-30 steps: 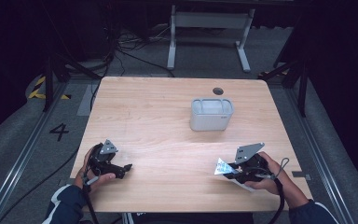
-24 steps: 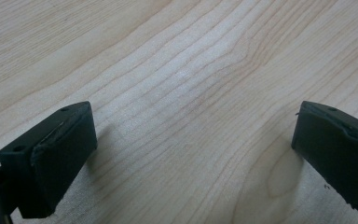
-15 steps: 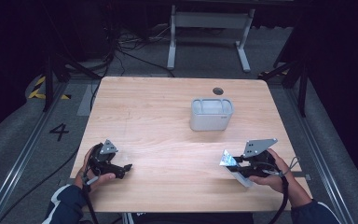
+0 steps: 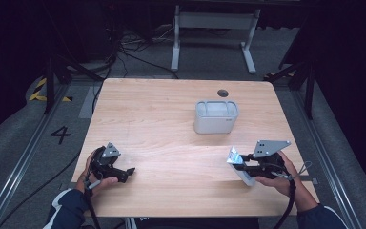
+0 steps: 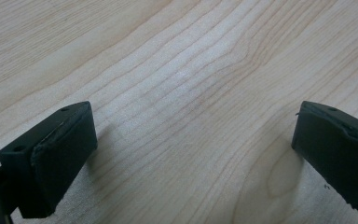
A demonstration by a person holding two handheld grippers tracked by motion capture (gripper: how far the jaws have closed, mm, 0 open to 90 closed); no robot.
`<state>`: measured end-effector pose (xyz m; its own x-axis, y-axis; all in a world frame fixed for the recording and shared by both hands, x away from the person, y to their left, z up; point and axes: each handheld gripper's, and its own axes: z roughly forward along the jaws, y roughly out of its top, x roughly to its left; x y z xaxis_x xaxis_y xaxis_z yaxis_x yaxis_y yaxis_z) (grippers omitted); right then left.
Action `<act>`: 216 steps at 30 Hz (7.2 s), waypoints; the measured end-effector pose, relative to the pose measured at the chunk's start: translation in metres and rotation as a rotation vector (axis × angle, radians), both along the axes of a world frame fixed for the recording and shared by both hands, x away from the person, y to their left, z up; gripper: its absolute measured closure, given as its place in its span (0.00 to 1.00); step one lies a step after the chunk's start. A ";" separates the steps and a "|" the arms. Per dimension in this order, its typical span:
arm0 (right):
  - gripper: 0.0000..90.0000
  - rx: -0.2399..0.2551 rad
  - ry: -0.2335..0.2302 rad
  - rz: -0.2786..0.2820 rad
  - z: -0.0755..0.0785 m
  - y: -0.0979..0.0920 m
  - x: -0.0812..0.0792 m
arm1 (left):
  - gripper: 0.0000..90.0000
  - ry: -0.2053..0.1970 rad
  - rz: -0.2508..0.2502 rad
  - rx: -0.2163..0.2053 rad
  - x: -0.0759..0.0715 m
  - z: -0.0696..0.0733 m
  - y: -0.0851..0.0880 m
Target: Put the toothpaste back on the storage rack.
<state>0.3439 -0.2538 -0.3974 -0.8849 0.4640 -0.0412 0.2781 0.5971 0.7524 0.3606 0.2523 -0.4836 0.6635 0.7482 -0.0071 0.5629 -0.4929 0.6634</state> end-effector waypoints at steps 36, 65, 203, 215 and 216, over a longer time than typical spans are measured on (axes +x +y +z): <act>0.75 0.103 -0.133 -0.059 0.042 -0.001 0.018 | 0.00 0.001 0.000 -0.001 0.000 0.000 0.000; 0.75 0.143 -0.214 -0.062 0.083 0.020 0.040 | 0.00 0.000 0.000 0.000 0.000 0.000 0.000; 0.73 0.081 -0.089 -0.218 0.023 0.048 0.169 | 0.00 0.002 -0.005 -0.003 0.001 0.000 0.000; 0.72 0.059 -0.095 -0.199 0.025 0.047 0.165 | 0.00 0.002 -0.005 -0.001 0.001 0.000 0.000; 0.72 0.058 -0.094 -0.197 0.025 0.047 0.165 | 0.00 0.004 -0.004 -0.003 0.000 0.000 0.000</act>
